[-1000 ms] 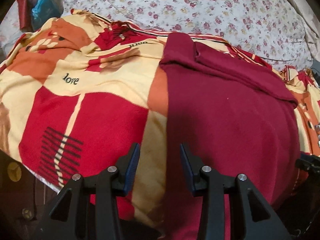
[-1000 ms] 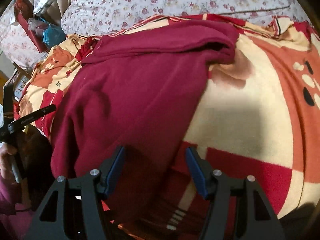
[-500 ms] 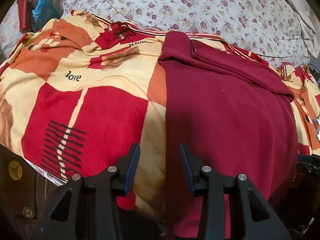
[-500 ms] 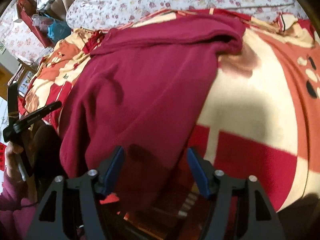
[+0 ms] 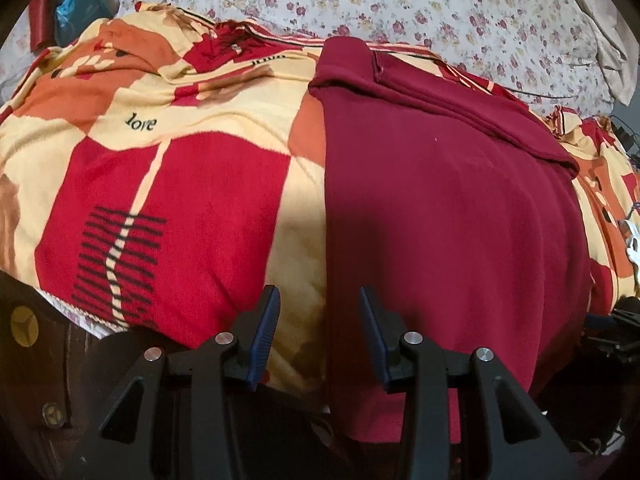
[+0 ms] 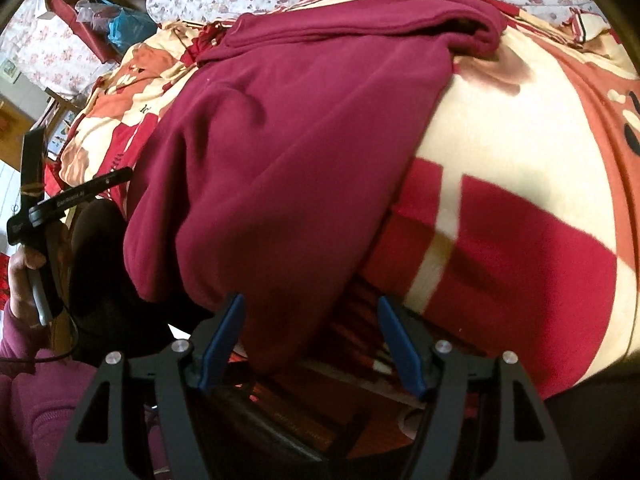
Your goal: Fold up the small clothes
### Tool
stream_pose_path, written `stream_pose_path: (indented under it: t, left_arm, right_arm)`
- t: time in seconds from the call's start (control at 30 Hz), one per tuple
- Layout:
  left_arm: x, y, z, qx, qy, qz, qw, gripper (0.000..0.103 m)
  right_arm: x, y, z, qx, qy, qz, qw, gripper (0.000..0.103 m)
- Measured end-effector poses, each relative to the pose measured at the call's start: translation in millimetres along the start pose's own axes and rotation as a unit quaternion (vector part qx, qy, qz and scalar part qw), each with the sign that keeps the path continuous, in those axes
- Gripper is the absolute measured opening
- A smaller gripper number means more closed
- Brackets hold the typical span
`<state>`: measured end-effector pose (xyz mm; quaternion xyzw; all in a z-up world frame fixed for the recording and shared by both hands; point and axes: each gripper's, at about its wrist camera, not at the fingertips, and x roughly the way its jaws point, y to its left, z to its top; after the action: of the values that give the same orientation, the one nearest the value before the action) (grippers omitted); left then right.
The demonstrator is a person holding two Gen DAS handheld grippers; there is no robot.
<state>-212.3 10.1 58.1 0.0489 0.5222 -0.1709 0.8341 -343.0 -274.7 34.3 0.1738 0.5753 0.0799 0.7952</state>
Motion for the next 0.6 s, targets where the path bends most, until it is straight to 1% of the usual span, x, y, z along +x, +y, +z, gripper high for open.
stream_pose_path:
  t: [0.07,0.2,0.27,0.37,0.47,0.6]
  left_arm:
    - [0.5,4.3,-4.5,-0.004,0.012,-0.012,0.9998,0.02]
    - [4.0,11.7,-14.6,-0.02,0.037,-0.034,0.9985,0.02]
    - [6.6,11.7,-20.7,-0.02,0.051,-0.045,0.9975,0.02]
    - [7.1,5.0,-28.9,-0.008,0.064,-0.052,0.9966,0.02]
    - [10.3,-1.9,-30.9,0.004,0.07,-0.053,0.9962,0.02]
    - [17.6,-3.6,-28.9,-0.004,0.078,-0.059,0.9952,0.02]
  right_arm:
    - [2.9,1.2,-3.4,0.002,0.012,0.011,1.0,0.073]
    - [11.1,9.6,-12.3,-0.022,0.031,0.014,0.999,0.073]
    - [15.1,10.9,-15.5,-0.023,0.04,0.021,0.999,0.073]
    - [20.7,10.7,-20.3,-0.018,0.052,0.038,0.998,0.073]
    - [27.6,8.6,-23.7,-0.014,0.057,0.046,0.997,0.073]
    - [31.2,10.3,-24.9,-0.01,0.052,0.065,0.996,0.073]
